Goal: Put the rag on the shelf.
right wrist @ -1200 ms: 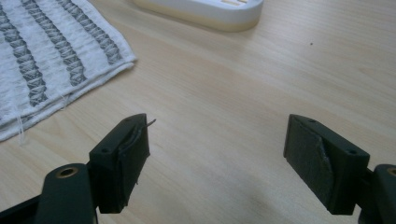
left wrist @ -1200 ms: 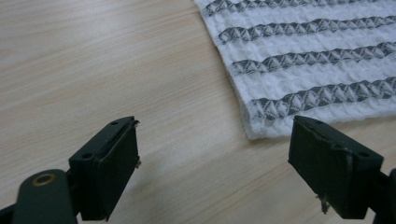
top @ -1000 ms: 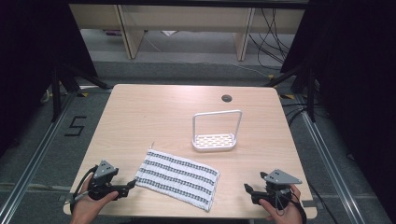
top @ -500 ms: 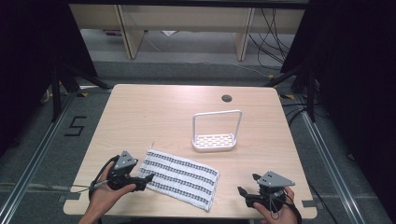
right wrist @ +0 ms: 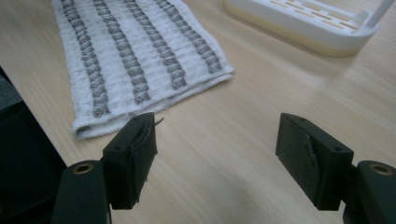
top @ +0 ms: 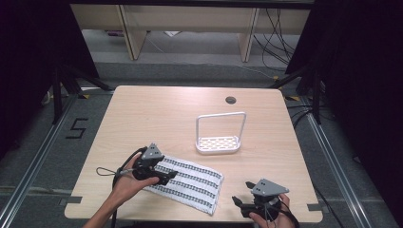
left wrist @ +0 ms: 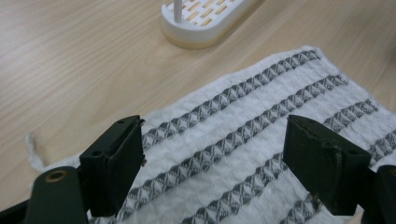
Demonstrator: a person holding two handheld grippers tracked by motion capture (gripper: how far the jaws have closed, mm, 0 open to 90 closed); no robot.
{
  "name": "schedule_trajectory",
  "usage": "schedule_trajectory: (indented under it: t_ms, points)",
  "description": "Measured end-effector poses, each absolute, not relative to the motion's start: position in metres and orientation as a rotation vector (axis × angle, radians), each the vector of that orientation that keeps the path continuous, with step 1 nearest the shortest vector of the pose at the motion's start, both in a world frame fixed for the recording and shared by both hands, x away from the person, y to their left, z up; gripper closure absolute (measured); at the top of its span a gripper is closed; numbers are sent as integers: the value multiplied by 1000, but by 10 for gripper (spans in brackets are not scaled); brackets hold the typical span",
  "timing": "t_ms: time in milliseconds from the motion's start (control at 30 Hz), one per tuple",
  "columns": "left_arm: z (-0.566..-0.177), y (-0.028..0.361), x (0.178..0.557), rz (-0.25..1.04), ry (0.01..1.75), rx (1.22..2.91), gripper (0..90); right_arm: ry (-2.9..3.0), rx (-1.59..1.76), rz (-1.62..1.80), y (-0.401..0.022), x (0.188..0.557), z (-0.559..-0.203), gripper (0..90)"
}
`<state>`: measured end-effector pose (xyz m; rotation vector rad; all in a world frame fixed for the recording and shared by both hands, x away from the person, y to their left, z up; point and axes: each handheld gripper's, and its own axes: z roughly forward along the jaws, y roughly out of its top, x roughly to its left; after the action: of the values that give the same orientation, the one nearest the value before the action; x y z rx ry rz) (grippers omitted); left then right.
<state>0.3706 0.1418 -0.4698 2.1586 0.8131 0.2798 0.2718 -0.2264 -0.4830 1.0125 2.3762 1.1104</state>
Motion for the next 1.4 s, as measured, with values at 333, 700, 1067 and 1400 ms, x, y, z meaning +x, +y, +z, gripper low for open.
schedule_trajectory:
  t_ms: [333, 700, 1067, 1400]
  points:
    - [-463, 105, 388, 232, 700, 2215, 266, 2465, 935, 1136, -204, 265, -486, 334]
    - [-464, 59, 402, 143, 543, 2326, 371, 2526, 827, 1135, -181, 257, -490, 373]
    - [-468, 21, 415, 48, 445, 2416, 419, 2575, 751, 1088, -163, 253, -495, 421]
    - [-478, -5, 418, -11, 361, 2473, 438, 2603, 744, 1046, -152, 252, -499, 447]
